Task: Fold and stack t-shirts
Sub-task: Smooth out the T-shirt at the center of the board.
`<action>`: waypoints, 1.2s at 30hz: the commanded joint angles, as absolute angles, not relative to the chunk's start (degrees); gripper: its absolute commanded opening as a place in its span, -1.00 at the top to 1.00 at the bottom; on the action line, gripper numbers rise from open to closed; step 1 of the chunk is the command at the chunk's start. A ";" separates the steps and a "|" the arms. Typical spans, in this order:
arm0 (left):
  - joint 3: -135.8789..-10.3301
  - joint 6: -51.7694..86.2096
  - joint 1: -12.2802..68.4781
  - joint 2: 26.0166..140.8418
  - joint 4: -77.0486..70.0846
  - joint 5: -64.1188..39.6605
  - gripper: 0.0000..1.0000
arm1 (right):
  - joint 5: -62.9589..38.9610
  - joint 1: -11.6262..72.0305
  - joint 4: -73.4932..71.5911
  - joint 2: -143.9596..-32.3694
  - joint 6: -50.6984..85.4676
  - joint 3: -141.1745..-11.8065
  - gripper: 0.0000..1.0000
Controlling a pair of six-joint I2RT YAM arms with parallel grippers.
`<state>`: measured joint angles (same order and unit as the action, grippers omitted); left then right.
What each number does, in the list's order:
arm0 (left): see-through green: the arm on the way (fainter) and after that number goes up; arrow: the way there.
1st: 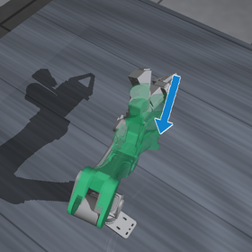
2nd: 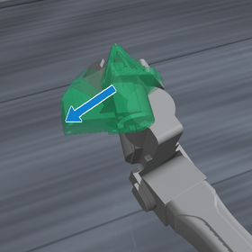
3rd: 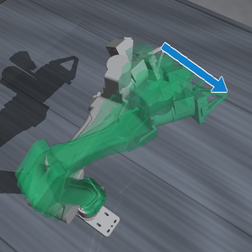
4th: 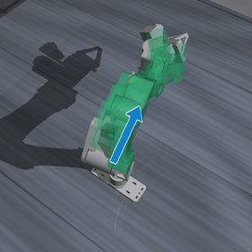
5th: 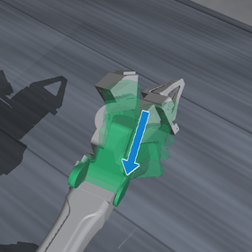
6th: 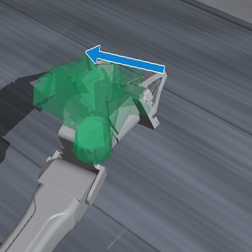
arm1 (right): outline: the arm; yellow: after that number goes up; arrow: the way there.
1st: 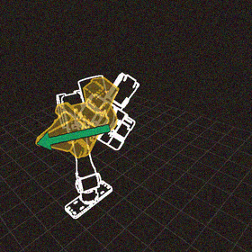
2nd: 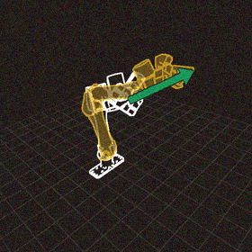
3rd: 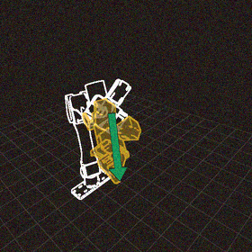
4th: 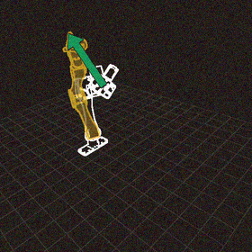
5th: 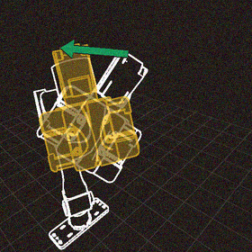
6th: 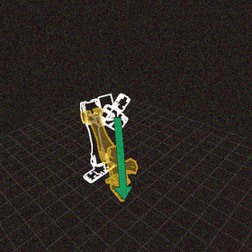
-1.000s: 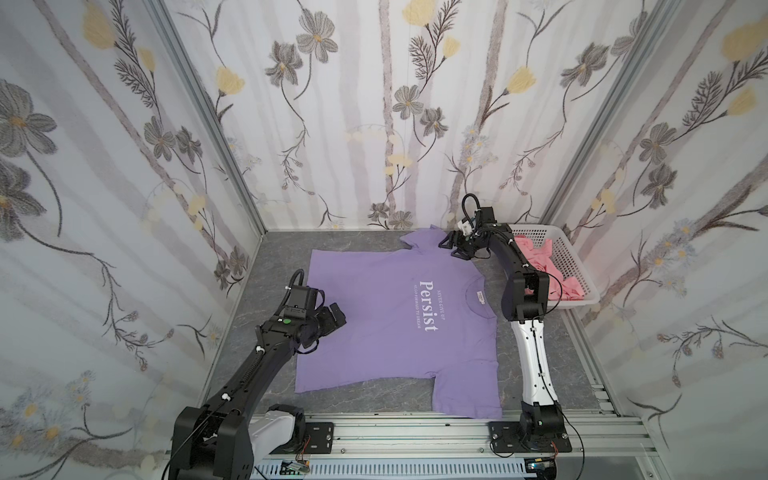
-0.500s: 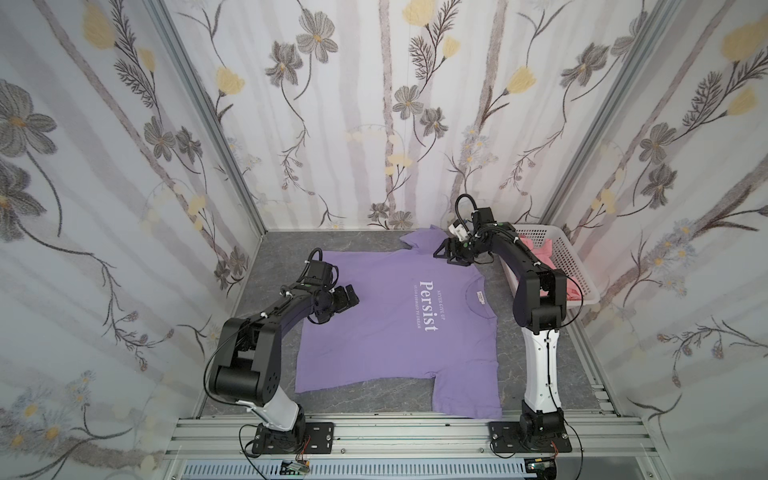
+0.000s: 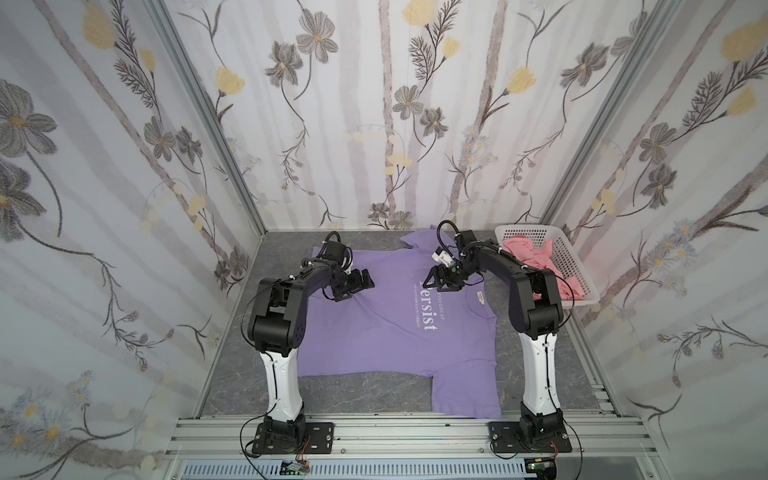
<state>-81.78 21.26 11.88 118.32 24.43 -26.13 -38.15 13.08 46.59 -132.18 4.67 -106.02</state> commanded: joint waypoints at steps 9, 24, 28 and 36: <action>-89.47 17.64 10.83 122.16 36.99 -21.20 -1.00 | -41.75 12.92 49.37 -148.33 11.98 -128.53 -0.51; -95.03 15.12 7.93 106.89 47.55 -19.75 -1.00 | -39.15 12.42 49.92 -131.60 11.89 -122.83 -0.51; -80.23 19.20 7.38 97.16 42.89 -17.31 -1.00 | -29.01 11.91 49.04 -117.42 10.36 -101.64 -0.51; -51.15 27.22 7.21 81.38 36.37 -8.99 -1.00 | -17.00 10.70 46.23 -92.37 14.21 -61.85 -0.51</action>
